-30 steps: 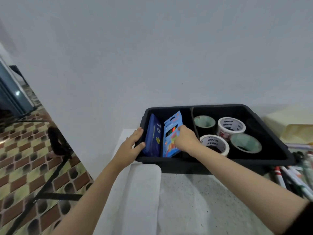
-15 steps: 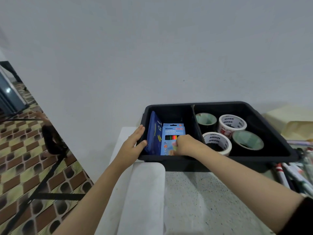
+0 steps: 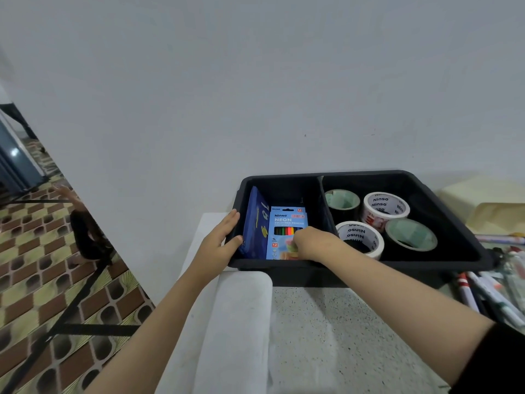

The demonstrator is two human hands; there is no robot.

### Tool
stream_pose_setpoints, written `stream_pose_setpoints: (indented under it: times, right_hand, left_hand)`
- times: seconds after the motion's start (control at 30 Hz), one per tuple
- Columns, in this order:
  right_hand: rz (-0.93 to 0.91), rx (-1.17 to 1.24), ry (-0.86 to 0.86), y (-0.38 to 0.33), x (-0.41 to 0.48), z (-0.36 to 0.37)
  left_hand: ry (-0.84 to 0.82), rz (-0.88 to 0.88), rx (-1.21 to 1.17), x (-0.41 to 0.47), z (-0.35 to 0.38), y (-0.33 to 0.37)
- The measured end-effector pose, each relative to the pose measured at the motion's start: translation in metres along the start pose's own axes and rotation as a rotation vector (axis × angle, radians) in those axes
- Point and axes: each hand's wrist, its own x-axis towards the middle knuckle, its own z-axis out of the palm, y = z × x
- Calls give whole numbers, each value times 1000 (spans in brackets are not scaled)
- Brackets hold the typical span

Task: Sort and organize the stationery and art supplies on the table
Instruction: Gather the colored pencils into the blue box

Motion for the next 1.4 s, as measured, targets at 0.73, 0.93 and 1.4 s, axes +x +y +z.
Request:
stream_pose_setpoints:
  times: [0.73,0.93,1.4]
  right_hand:
    - [46,223,-16,5,14,-3]
    - [36,217,-2,6,18,-2]
    - [-182,199,518,20,-21,-9]
  left_hand:
    - [4,-18,-33,1,1,1]
    - [3,-24,-35,1,1,-1]
    - [-14,11,79,0,-4,9]
